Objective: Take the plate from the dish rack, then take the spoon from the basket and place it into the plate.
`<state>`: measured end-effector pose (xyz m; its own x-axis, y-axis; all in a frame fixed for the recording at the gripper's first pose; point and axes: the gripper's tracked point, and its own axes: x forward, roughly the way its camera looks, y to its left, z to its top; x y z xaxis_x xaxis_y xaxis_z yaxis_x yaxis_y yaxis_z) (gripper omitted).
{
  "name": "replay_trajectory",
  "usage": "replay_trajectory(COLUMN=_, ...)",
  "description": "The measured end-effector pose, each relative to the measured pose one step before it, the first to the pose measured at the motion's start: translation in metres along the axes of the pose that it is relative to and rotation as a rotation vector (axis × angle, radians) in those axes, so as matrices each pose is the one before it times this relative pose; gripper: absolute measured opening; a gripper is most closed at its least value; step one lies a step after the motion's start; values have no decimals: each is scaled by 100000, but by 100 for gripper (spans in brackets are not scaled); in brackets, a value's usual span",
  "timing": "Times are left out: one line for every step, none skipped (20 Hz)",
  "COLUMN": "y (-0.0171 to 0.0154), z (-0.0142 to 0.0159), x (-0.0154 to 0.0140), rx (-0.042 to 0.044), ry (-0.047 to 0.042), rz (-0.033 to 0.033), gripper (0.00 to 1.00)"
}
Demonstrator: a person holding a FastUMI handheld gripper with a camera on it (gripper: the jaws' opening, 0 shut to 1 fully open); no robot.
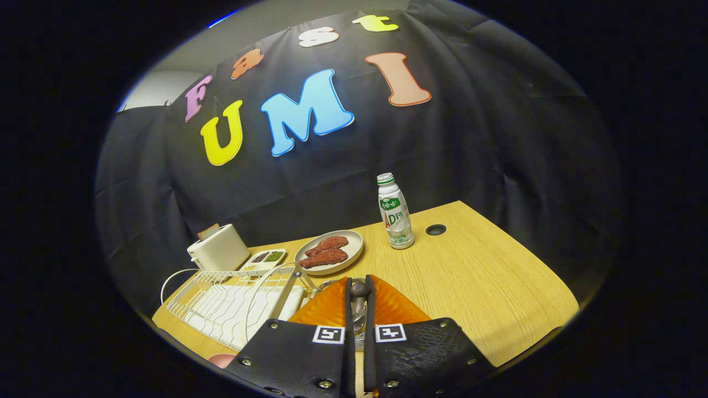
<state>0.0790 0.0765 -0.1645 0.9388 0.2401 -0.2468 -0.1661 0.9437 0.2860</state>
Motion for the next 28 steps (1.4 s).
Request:
replay_trajectory(y=148, z=93, x=-43, rx=-853, ry=467, rz=-197, gripper=6)
replay_trajectory(y=41, z=167, x=-24, rx=-1345, ry=550, rz=-449, gripper=6)
replay_trajectory(y=48, z=171, x=-121, rx=-1504, ry=369, rz=-475, gripper=6)
replay_trajectory(y=37, z=131, x=-55, rx=-1603, ry=167, rz=-601, gripper=6)
replay_trajectory(y=54, z=69, x=-167, rx=-1407, ry=277, rz=-131, gripper=6)
replay_trajectory(y=86, z=191, x=-67, rx=-489, ry=-132, rz=-8, gripper=6)
replay_trajectory(y=64, z=204, x=-197, rx=-47, ry=-108, rz=-264, gripper=6)
replay_trajectory(y=25, z=381, x=-171, rx=132, ry=-623, rz=-191, gripper=6)
replay_trajectory(y=22, z=307, x=-130, rx=140, ry=-366, rz=-130, gripper=6)
replay_trajectory(y=48, z=421, x=-118, rx=113, ry=-390, rz=-102, gripper=6)
replay_trajectory(y=9, z=421, x=-272, rx=147, ry=-338, rz=19, gripper=6)
replay_trajectory(y=63, z=407, x=-241, rx=-71, ry=-158, rz=-33, gripper=6)
replay_trajectory(y=-37, z=463, x=-312, rx=-414, ry=-454, rz=-318, gripper=6)
replay_trajectory(y=48, z=540, x=-329, rx=-706, ry=-472, rz=-268, gripper=6)
replay_trajectory(y=-14, z=474, x=-548, rx=-786, ry=-606, rz=-272, gripper=6)
replay_trajectory(y=64, z=399, x=-421, rx=-940, ry=-455, rz=-161, gripper=6)
replay_trajectory(y=217, z=307, x=-414, rx=-660, ry=-373, rz=2, gripper=6)
replay_trajectory(y=-40, z=606, x=-631, rx=-947, ry=-733, rz=-673, gripper=6)
replay_trajectory(y=110, z=677, x=-538, rx=-1142, ry=-1216, rz=-379, gripper=6)
replay_trajectory(y=163, z=716, x=-623, rx=-978, ry=-1592, rz=-416, gripper=6)
replay_trajectory(y=239, z=676, x=-545, rx=-796, ry=-999, rz=-137, gripper=6)
replay_trajectory(y=268, z=714, x=-476, rx=-444, ry=-1152, rz=15, gripper=6)
replay_trajectory(y=179, z=799, x=-453, rx=-317, ry=-1395, rz=-128, gripper=6)
replay_trajectory(y=194, z=807, x=-427, rx=-365, ry=-1262, rz=-129, gripper=6)
replay_trajectory(y=203, z=696, x=-433, rx=-201, ry=-1023, rz=1, gripper=6)
replay_trajectory(y=269, z=565, x=-485, rx=-79, ry=-847, rz=150, gripper=6)
replay_trajectory(y=221, z=446, x=-320, rx=-164, ry=-734, rz=235, gripper=6)
replay_trajectory(y=199, z=371, x=-354, rx=-631, ry=-500, rz=356, gripper=6)
